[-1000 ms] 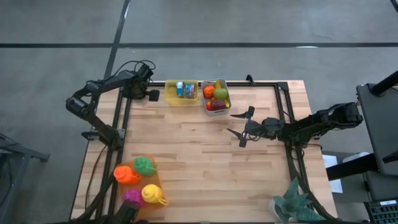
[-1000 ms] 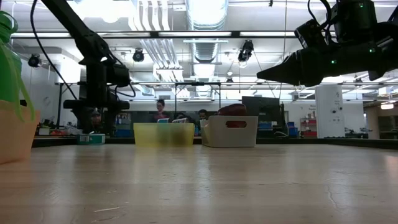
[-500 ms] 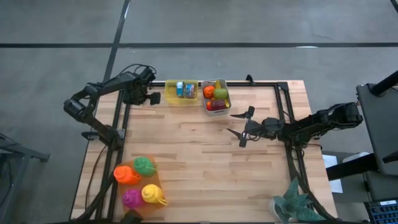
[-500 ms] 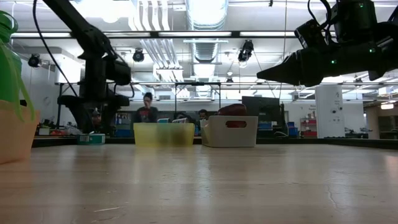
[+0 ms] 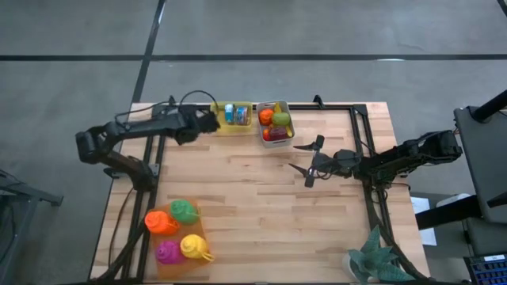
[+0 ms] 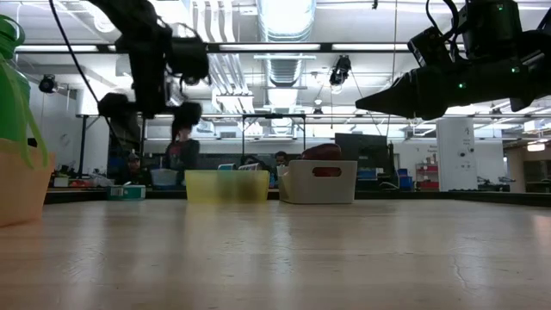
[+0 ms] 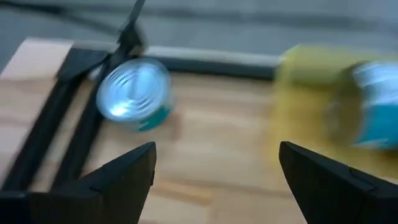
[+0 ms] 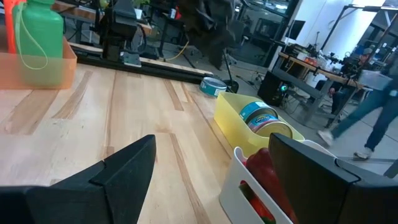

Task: Pick & Place Food Item
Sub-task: Put the blue tuna can into the yellow bin

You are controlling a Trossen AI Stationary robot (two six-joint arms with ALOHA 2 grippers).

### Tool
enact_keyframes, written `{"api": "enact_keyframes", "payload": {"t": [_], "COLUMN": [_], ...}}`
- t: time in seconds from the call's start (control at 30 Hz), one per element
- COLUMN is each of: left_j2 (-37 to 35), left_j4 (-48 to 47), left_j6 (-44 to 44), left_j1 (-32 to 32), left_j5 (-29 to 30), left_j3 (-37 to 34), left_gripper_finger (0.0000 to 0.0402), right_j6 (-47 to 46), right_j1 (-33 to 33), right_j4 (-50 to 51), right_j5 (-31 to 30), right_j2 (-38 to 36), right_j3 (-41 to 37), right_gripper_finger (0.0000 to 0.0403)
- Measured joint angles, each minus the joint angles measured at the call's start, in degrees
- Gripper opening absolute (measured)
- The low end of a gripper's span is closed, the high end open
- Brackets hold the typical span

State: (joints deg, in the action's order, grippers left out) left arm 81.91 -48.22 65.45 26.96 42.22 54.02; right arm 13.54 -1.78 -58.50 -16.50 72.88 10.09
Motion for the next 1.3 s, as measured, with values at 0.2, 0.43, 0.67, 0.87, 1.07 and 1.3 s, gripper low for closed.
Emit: {"api": "enact_keyframes", "payload": {"t": [0.2,0.43,0.67,0.87,1.07,1.3], "left_j2": [0.8,0.8,1.1,1.0,1.4,1.6], "left_j4": [13.2,21.8,22.8,23.2,23.6,21.8], "left_j6": [2.2,-0.4,6.9,10.0,14.8,13.2], "left_j1": [-8.4,-9.1,-9.4,-9.4,-9.9,-9.8], "left_j5": [9.7,7.2,-3.0,-22.4,-17.8,-2.1], "left_j3": [-0.1,-0.1,-2.0,-3.6,-3.8,-3.7], "left_gripper_finger": [0.0346,0.0346,0.0346,0.0346,0.0346,0.0346], "right_j6": [0.0,0.0,0.0,0.0,0.0,0.0], "right_j1": [0.0,0.0,0.0,0.0,0.0,0.0], "right_j4": [0.0,0.0,0.0,0.0,0.0,0.0], "right_j5": [6.1,28.5,29.8,29.9,29.9,29.9], "right_j2": [0.0,0.0,0.0,0.0,0.0,0.0], "right_j3": [0.0,0.0,0.0,0.0,0.0,0.0], "right_gripper_finger": [0.0306,0.0306,0.0306,0.0306,0.0306,0.0306]}}
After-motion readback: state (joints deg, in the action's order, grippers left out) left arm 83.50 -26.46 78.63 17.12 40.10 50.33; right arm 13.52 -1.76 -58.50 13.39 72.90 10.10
